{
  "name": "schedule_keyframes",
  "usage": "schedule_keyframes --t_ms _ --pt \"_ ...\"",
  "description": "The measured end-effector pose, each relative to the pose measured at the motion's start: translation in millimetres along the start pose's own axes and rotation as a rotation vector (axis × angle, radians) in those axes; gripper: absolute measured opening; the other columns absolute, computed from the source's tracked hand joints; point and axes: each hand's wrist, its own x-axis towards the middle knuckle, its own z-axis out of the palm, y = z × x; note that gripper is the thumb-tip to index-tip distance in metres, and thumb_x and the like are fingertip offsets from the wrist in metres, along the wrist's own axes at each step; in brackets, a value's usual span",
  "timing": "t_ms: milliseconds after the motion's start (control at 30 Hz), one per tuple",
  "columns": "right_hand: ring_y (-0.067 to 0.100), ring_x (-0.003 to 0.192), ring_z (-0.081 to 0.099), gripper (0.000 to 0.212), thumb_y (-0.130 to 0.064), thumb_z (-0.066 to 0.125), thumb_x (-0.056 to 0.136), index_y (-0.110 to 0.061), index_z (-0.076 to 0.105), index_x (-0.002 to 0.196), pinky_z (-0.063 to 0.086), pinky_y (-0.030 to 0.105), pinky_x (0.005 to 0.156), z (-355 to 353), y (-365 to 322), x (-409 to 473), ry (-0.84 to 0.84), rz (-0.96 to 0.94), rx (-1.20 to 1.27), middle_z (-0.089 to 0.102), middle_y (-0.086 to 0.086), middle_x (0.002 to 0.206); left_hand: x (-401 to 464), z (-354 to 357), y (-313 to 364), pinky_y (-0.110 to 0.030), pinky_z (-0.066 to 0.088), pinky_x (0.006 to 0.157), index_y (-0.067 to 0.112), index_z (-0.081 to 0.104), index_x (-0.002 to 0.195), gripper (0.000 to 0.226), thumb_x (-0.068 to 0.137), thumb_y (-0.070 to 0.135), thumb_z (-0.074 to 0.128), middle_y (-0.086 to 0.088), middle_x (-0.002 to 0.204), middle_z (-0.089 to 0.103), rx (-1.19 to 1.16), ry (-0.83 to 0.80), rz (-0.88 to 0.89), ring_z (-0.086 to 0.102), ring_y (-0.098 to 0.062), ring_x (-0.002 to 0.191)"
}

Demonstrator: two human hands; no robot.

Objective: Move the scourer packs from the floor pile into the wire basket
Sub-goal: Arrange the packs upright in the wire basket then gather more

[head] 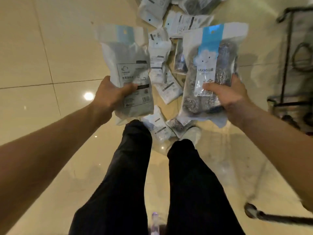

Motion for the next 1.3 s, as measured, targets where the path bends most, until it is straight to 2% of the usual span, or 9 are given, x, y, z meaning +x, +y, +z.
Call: schedule_keyframes --t_ms 133,233,400,567,800,933,1067,1200,1300 --pt "0.013 0.100 0.078 0.048 -0.010 0.084 0.085 -0.024 0.068 0.128 0.063 0.033 0.086 -52.4 -48.4 -109.6 -0.053 -0.077 0.091 0.079 -0.005 0.114 -114.4 -7.8 83.3 -0.042 0.064 0.088 0.015 0.070 0.124 0.042 0.087 0.028 0.083 -0.003 0.113 0.080 0.022 -0.113 0.110 0.078 -0.020 0.103" --pt "0.002 0.093 0.077 0.040 -0.006 0.080 0.088 -0.035 0.068 0.113 0.061 0.020 0.075 -90.4 -75.5 -180.8 -0.116 -0.152 0.166 0.079 -0.012 0.107 -186.1 -10.9 134.5 -0.030 0.065 0.082 0.019 0.070 0.121 0.033 0.090 0.024 0.080 0.000 0.111 0.080 0.017 -0.120 0.209 0.078 -0.017 0.101" --pt "0.013 0.099 0.079 0.044 -0.008 0.082 0.085 -0.031 0.069 0.121 0.061 0.029 0.079 -141.3 -87.7 -247.2 -0.103 -0.225 0.296 0.082 -0.009 0.107 -268.4 -7.9 179.8 -0.043 0.062 0.091 0.020 0.064 0.129 0.057 0.080 0.044 0.080 -0.001 0.116 0.078 -0.018 -0.080 0.278 0.077 -0.022 0.105" --pt "0.014 0.094 0.080 0.038 -0.008 0.082 0.085 -0.030 0.071 0.114 0.060 0.038 0.089 -183.2 -88.3 -292.5 -0.122 -0.195 0.370 0.083 -0.010 0.100 -324.6 18.9 197.9 -0.048 0.062 0.092 0.020 0.065 0.124 0.049 0.083 0.041 0.083 -0.002 0.111 0.080 -0.112 -0.076 0.252 0.078 -0.025 0.101" --pt "0.016 0.093 0.080 0.037 -0.006 0.082 0.087 -0.026 0.073 0.117 0.061 0.042 0.089 -240.0 -93.2 -339.0 -0.052 -0.223 0.376 0.084 -0.007 0.100 -358.1 44.8 222.6 -0.051 0.063 0.086 0.017 0.063 0.124 0.053 0.084 0.047 0.082 -0.009 0.111 0.080 -0.150 -0.217 0.297 0.078 -0.034 0.101" --pt "0.021 0.102 0.079 0.042 -0.007 0.082 0.086 -0.025 0.072 0.123 0.060 0.047 0.097 -234.4 -67.0 -362.5 0.061 -0.216 0.430 0.083 -0.003 0.108 -348.6 46.4 229.4 -0.055 0.060 0.094 0.013 0.064 0.126 0.035 0.094 0.027 0.069 -0.013 0.115 0.079 -0.121 -0.346 0.299 0.077 -0.037 0.103" --pt "0.019 0.104 0.079 0.042 -0.002 0.079 0.089 -0.024 0.071 0.124 0.060 0.042 0.094 -223.4 -34.7 -402.0 0.160 -0.197 0.449 0.083 -0.003 0.110 -344.5 38.2 226.7 -0.054 0.058 0.097 0.014 0.066 0.128 0.033 0.096 0.025 0.069 -0.013 0.118 0.079 -0.069 -0.486 0.286 0.077 -0.036 0.106" --pt "0.018 0.110 0.077 0.052 -0.009 0.083 0.086 -0.031 0.067 0.131 0.058 0.044 0.101 -218.9 -12.4 -449.2 0.216 -0.144 0.473 0.081 -0.007 0.114 -357.6 31.9 226.4 -0.052 0.058 0.098 0.016 0.067 0.129 0.038 0.093 0.028 0.072 -0.012 0.119 0.079 -0.031 -0.612 0.271 0.077 -0.035 0.107" --pt "0.017 0.108 0.075 0.050 -0.009 0.085 0.084 -0.039 0.068 0.121 0.057 0.044 0.100 -210.9 -1.2 -480.0 0.296 -0.127 0.516 0.082 -0.009 0.109 -373.7 40.6 222.2 -0.050 0.058 0.097 0.014 0.069 0.128 0.039 0.091 0.026 0.074 -0.013 0.118 0.079 -0.007 -0.676 0.247 0.076 -0.036 0.108"
